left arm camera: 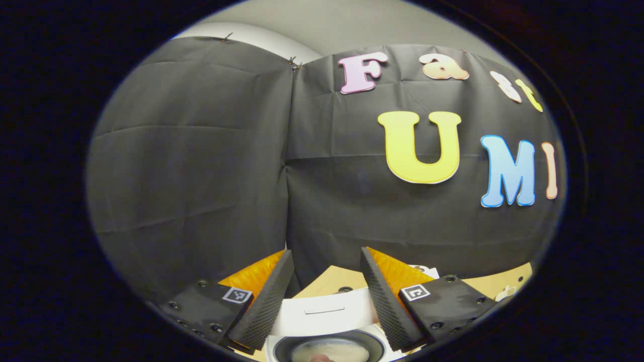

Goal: Close the left gripper, press the button to open the rice cooker; take a wooden spoon from the chopstick holder with the right hand, scoop a spoonful of rice and pour it into the rice cooker, then put the wooden spoon back into the chopstick holder.

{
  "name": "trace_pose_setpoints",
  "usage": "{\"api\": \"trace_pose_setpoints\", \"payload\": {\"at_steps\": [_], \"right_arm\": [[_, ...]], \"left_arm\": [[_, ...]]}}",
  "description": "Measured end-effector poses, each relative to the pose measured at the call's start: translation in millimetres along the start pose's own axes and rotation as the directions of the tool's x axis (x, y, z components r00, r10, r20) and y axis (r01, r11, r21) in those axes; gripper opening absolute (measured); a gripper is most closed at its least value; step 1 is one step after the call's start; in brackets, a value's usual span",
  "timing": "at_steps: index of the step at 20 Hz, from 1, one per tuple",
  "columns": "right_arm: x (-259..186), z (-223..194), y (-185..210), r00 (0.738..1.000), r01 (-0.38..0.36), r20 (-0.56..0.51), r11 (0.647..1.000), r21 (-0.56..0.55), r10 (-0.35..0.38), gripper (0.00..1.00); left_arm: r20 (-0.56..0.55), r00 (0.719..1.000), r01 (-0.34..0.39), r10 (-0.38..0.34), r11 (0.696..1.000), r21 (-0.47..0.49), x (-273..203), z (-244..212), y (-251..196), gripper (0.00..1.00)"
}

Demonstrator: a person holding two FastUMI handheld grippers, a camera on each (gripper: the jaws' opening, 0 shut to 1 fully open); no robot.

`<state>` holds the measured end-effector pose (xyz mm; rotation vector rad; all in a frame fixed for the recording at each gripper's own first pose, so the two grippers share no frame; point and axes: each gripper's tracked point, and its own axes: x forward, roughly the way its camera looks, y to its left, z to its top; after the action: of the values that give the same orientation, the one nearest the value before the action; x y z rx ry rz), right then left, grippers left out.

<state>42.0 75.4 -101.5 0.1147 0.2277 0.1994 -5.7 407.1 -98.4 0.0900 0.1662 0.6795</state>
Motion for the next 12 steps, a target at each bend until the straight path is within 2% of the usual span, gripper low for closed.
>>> {"api": "trace_pose_setpoints", "payload": {"at_steps": [2,3,5,6,7,10,11,12], "right_arm": [[-4.3,6.9,4.4,0.999,-0.014,0.029,1.0,-0.007,0.014,0.94],[-5.9,8.2,5.9,0.999,-0.018,0.036,1.0,-0.014,0.019,0.94],[-13.0,7.6,9.6,0.999,-0.035,0.038,0.999,-0.02,0.036,0.94],[-13.7,7.3,10.9,0.999,-0.04,0.035,0.999,-0.021,0.041,0.94],[-14.3,7.2,10.9,0.999,-0.042,0.032,0.999,-0.021,0.043,0.94],[-18.5,6.2,11.3,0.998,-0.05,0.027,0.999,-0.019,0.05,0.94],[-19.8,6.3,10.8,0.998,-0.051,0.026,0.998,-0.022,0.051,0.94],[-20.7,5.4,9.5,0.998,-0.051,0.025,0.998,-0.024,0.051,0.94]], "left_arm": [[0.015,1.0,-0.006,0.006,1.0,0.005,-22.4,-13.9,-4.1,0.89],[0.02,1.0,-0.01,0.009,1.0,0.005,-32.4,-21.5,-6.6,0.92],[0.019,1.0,-0.01,0.01,1.0,0.007,-50.8,-35.9,-12.1,0.92],[0.012,1.0,-0.009,0.008,1.0,0.004,-59.5,-44.2,-14.4,0.98],[0.003,1.0,-0.005,0.005,1.0,0.002,-65.8,-51.6,-16.5,0.92],[-0.028,1.0,0.002,-0.002,1.0,0.001,-82.9,-72.4,-22.8,0.92],[-0.039,0.999,0.003,-0.003,1.0,-0.001,-86.3,-79.8,-24.5,0.86],[-0.051,0.999,0.003,-0.003,1.0,-0.005,-91.4,-87.9,-25.7,0.92]]}}
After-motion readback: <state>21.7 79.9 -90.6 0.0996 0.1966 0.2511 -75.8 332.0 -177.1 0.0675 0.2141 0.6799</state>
